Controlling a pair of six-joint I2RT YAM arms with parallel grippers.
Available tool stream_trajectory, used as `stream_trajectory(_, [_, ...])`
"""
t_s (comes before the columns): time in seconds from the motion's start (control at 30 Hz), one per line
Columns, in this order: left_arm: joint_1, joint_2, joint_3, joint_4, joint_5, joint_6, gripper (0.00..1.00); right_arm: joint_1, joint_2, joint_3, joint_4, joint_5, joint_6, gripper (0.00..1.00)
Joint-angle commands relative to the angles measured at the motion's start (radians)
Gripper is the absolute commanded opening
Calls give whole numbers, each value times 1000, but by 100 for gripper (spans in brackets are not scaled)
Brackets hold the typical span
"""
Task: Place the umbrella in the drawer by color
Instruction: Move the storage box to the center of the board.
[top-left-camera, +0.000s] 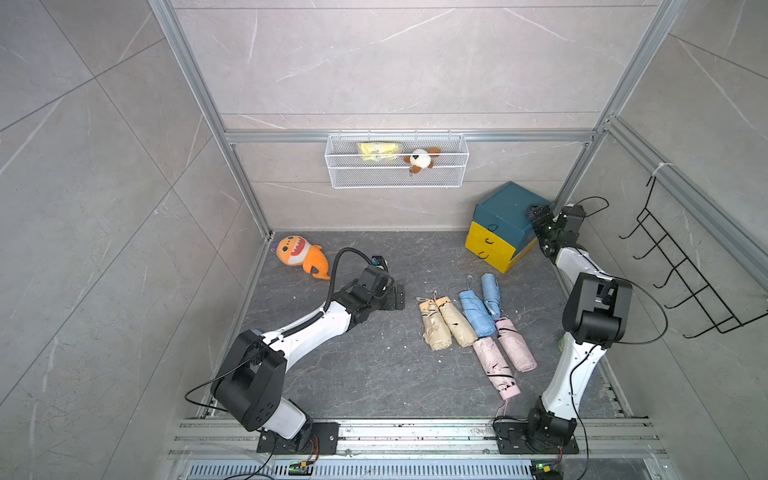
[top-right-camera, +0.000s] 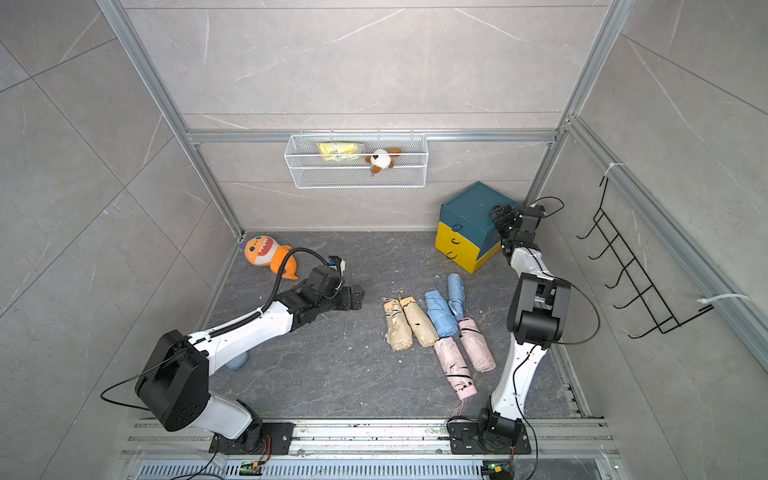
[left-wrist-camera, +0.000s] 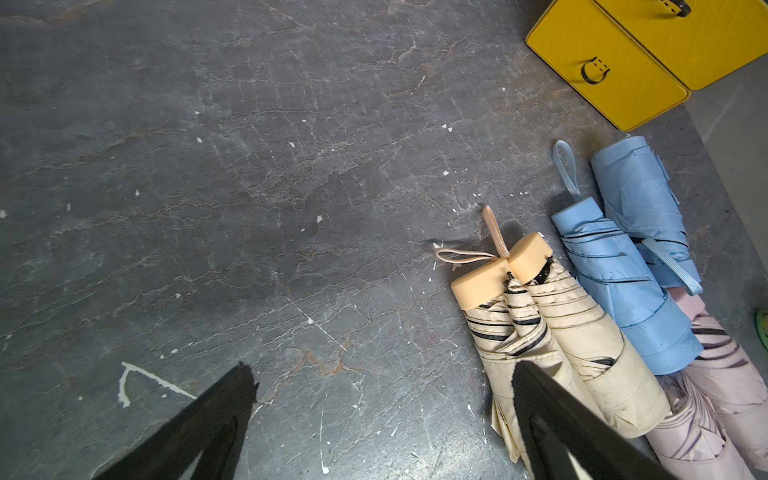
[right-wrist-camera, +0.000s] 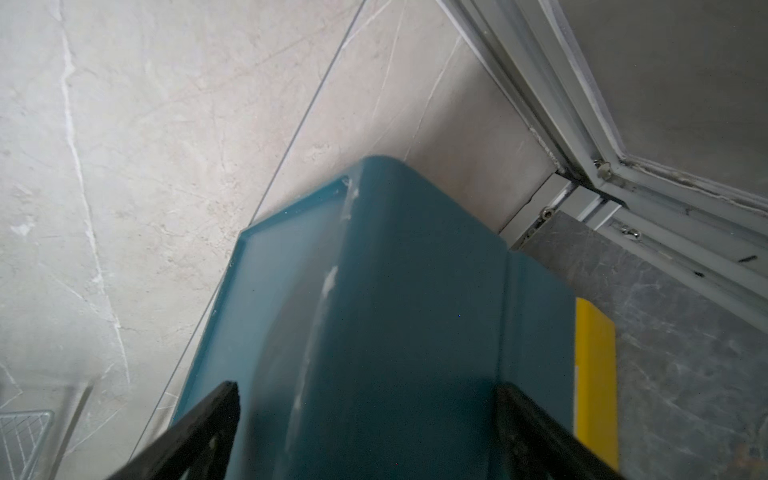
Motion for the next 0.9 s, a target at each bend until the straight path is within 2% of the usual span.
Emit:
stream_trajectory(0.0, [31, -55, 19, -1, -16, -32, 100, 35, 60, 70, -3, -149, -15, 97])
stream_trajectory(0.2, [104, -62, 15, 17, 87, -60, 100, 69, 112, 150, -46, -224, -55, 97])
stream_trajectory(0.57, [119, -46, 34, 1, 77, -66, 100, 77, 122, 111, -58, -203, -55, 97])
stream_trajectory(0.87, [128, -41, 23, 44, 120, -70, 100, 95, 163, 172, -60, -311, -99, 97])
